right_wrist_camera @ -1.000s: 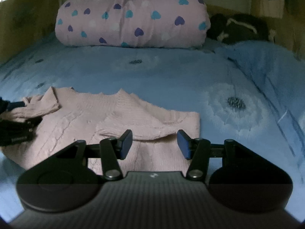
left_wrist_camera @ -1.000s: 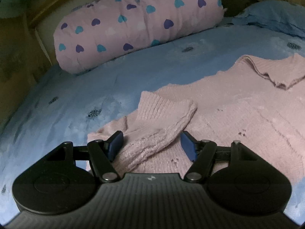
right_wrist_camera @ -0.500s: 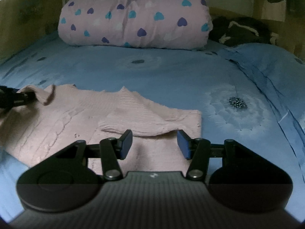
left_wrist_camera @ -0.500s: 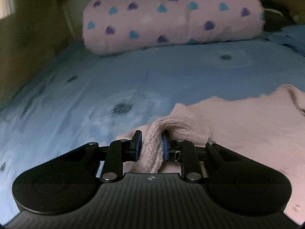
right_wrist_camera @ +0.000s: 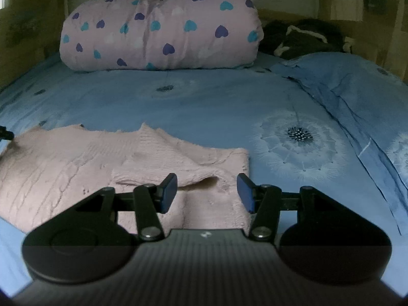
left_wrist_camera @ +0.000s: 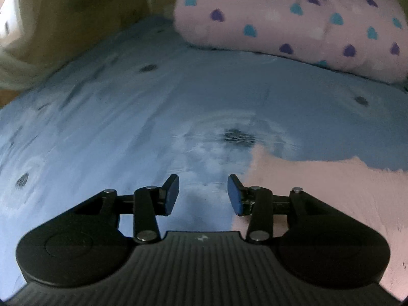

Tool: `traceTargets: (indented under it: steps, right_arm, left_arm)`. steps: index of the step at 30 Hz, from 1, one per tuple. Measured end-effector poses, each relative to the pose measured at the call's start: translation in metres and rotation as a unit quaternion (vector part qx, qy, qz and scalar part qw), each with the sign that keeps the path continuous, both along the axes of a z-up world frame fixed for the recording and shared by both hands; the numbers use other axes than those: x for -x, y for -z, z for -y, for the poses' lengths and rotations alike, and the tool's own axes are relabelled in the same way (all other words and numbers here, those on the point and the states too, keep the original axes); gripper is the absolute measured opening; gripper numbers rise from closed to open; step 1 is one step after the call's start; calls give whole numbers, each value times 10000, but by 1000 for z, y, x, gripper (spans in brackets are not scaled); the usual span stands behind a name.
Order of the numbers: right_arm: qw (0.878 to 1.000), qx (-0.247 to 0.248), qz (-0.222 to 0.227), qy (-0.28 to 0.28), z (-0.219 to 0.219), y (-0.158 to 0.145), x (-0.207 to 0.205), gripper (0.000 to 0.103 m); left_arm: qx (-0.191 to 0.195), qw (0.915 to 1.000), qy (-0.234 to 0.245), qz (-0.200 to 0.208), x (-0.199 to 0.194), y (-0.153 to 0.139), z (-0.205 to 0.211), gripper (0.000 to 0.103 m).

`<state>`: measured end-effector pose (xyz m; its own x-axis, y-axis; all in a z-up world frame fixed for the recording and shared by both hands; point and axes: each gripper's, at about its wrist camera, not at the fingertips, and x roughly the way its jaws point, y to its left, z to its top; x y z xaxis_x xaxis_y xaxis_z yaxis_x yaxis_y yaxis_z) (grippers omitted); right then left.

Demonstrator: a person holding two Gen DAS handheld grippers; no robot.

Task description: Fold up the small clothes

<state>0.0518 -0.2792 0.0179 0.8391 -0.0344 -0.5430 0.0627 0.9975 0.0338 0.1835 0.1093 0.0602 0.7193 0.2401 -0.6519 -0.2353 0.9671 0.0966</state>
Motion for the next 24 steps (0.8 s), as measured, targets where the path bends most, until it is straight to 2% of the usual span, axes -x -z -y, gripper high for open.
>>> traceTargets:
  steps: [3,6,8,11,15,17,20,23,24]
  right_arm:
    - [9998,151,33,-139,-5,1,1,54]
    - [9978,540,146,-361,-12,1,8,54]
    - [9951,815,183,-527,-18,1,14,54]
    - [9915,1031,268,-741,-20,-1,19,54]
    - [9938,707,325,-798,-13,0,17,54]
    - [9929,803,299,-823,-15,5,15,54]
    - [9846,1356,291,-1061,-27,14,14,54]
    - [9655,2137,424,-1429,-45,24,18,55]
    - [9565,2418,485,-1560,-53,29,18,58]
  left_arm:
    - [283,9996,35,-5,9,-12,-11,48]
    - [864,9958,252,-184,25,-16,-12,48]
    - [1028,9932,502,-224,37,-18,-7,49]
    - [830,9920,914,-260,56,-16,10,55]
    - [449,9877,1485,-205,76,-8,28,61]
    - [400,9866,1565,-213,76,0,32,64]
    - [480,9867,1533,-231,74,10,26,68]
    - [485,9856,1613,-177,75,13,22,70]
    - [479,9855,1621,-163,75,13,21,72]
